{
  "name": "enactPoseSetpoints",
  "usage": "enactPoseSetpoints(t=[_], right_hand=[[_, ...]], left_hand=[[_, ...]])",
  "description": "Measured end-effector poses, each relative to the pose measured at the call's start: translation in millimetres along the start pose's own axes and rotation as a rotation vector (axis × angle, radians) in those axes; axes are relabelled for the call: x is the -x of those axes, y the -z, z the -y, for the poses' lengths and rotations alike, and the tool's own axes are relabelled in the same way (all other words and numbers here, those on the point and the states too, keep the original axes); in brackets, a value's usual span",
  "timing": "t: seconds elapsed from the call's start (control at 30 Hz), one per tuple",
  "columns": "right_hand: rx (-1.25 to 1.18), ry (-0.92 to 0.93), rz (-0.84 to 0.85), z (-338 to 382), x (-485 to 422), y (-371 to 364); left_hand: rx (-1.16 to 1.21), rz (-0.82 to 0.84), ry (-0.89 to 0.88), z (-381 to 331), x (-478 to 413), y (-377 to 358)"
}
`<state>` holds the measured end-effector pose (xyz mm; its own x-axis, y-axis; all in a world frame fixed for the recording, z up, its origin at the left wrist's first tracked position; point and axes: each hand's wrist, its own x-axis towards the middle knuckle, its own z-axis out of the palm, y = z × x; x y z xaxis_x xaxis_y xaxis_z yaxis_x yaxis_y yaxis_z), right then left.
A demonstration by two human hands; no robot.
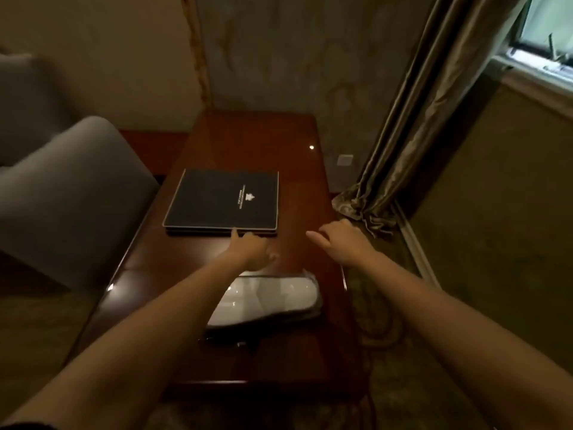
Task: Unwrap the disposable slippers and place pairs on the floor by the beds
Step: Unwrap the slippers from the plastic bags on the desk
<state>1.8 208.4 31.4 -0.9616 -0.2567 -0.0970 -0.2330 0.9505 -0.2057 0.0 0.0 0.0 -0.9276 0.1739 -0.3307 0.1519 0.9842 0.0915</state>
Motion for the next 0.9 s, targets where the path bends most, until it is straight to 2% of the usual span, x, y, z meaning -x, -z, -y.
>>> enactPoseSetpoints(t=[0.1, 0.2, 0.37, 0.57, 0.7, 0.9], right_hand=[[-0.016, 0.012, 0.101, 2.9, 10.8, -31.4], [0.006, -0.008, 0.171, 4.4, 22.4, -64.6], [-0.008, -0.057, 0.186, 6.4, 29.2, -97.9], [-0.039, -0.101, 0.102, 8.3, 31.0, -115.7], [-0.154, -0.132, 0.040, 8.6, 33.0, -124.0], [-0.182, -0.149, -0.060, 8.4, 34.2, -135.2]], left_hand=[[0.006, 0.103, -0.006, -3.0, 10.2, -31.1], [0.051, 0.095, -0.049, -7.1, 18.1, -59.9], [0.017, 0.105, -0.097, -16.9, 23.4, -89.1], [0.025, 0.095, -0.092, -16.6, 21.4, -101.8], [0.036, 0.047, -0.095, -18.6, 20.9, -105.6], [-0.032, 0.053, -0.106, -23.7, 17.3, -102.6]])
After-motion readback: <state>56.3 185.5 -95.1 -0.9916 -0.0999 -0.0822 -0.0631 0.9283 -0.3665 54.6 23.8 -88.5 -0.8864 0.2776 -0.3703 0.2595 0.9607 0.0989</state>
